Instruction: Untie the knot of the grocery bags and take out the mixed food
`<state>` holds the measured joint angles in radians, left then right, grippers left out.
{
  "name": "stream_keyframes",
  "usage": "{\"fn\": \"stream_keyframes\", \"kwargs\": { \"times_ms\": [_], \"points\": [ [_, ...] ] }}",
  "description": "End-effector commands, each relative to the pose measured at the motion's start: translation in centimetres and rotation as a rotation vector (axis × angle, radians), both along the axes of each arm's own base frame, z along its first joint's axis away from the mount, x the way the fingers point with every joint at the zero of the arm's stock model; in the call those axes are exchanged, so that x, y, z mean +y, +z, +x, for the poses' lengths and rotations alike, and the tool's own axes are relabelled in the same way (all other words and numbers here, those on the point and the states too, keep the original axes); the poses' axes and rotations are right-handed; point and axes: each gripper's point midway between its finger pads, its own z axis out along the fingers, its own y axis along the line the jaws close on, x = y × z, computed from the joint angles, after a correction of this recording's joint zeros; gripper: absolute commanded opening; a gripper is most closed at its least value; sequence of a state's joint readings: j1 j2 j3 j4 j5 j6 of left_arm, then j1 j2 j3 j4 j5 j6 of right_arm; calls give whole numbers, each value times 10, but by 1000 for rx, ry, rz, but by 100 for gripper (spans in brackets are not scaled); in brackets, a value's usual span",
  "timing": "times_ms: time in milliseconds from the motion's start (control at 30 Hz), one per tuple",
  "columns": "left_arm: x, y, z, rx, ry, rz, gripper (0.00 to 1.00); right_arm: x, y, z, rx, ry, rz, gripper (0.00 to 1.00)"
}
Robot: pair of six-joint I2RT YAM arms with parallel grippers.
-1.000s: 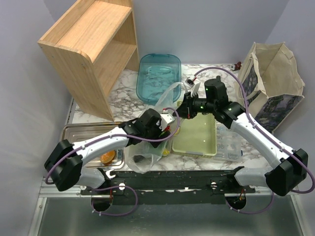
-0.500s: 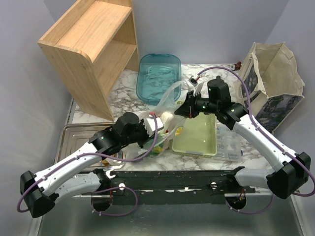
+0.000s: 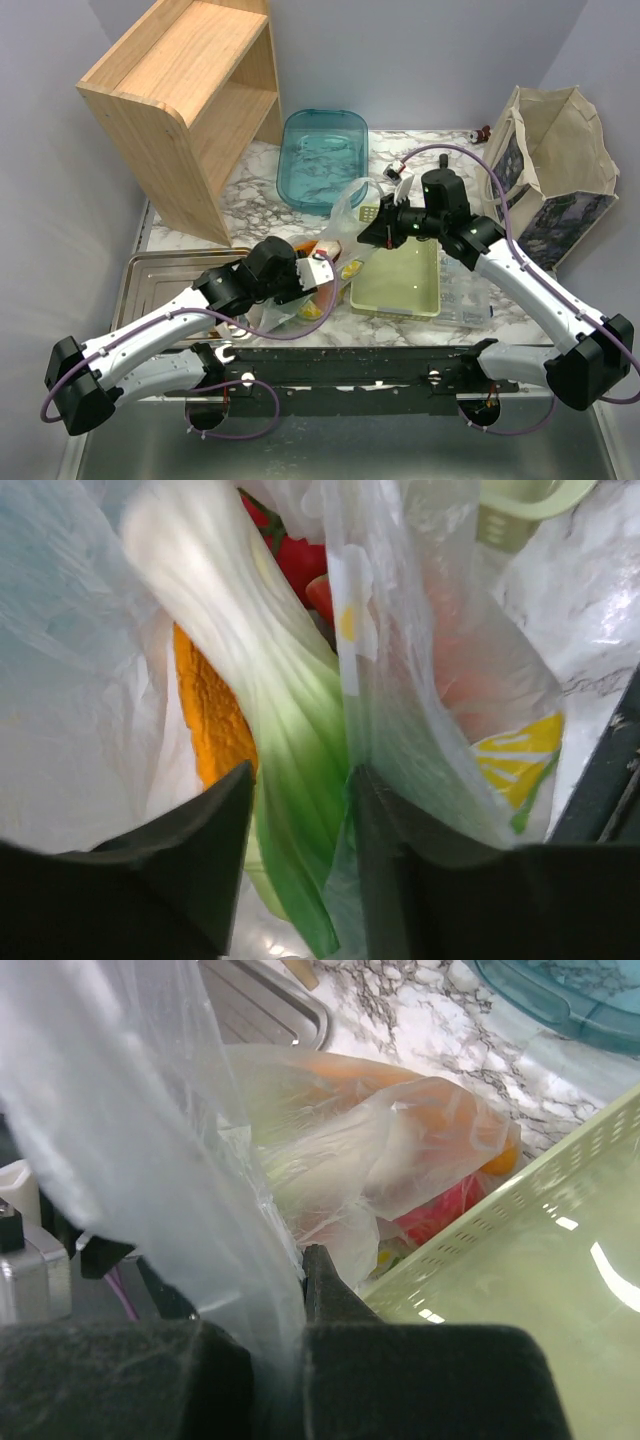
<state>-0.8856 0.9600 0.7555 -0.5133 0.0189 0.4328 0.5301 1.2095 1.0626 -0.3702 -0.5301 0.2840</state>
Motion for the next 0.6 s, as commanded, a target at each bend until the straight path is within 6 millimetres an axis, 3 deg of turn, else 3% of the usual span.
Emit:
{"fn": "stream_keyframes", "kwargs": {
  "times_ms": [0, 267, 400, 567],
  "points": [
    [10, 4, 10, -21, 68, 44, 59, -3, 2, -11, -22, 48, 9, 1],
    [-19, 31, 33, 38, 160, -59, 61, -3, -2, -18, -6, 79, 7, 1],
    [-29, 13, 36, 104, 174, -27, 60, -4, 0, -15, -10, 63, 8, 1],
    [-19, -27, 28, 169, 156, 80, 64, -5, 4, -11, -21, 44, 4, 1]
  ]
}}
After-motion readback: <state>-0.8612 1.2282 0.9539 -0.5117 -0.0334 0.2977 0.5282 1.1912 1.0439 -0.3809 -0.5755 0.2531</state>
